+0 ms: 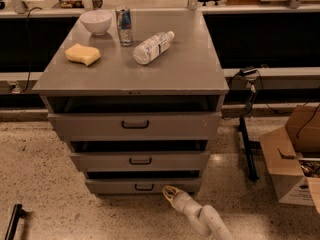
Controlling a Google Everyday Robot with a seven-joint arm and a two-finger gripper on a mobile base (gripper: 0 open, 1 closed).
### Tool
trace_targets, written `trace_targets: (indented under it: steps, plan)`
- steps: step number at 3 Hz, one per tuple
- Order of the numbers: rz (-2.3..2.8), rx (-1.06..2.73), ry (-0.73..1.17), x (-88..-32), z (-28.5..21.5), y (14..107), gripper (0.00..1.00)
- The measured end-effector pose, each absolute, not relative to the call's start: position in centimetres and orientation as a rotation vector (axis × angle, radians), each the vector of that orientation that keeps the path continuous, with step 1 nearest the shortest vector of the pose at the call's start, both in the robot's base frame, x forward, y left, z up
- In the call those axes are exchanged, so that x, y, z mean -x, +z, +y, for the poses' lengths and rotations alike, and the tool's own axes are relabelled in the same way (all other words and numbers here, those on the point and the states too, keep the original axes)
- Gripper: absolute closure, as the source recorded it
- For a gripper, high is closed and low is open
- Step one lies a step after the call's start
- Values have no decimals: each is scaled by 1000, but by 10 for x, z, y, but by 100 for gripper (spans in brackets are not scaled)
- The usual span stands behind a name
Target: Close bottom drawer
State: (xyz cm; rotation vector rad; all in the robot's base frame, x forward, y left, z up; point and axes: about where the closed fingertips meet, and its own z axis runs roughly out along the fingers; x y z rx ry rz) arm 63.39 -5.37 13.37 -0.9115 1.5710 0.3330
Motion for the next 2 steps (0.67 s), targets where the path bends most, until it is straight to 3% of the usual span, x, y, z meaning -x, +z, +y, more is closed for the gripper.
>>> trace_targets:
  steps: [2]
  plan:
    - [1574, 968, 330, -598, -54, 131, 100]
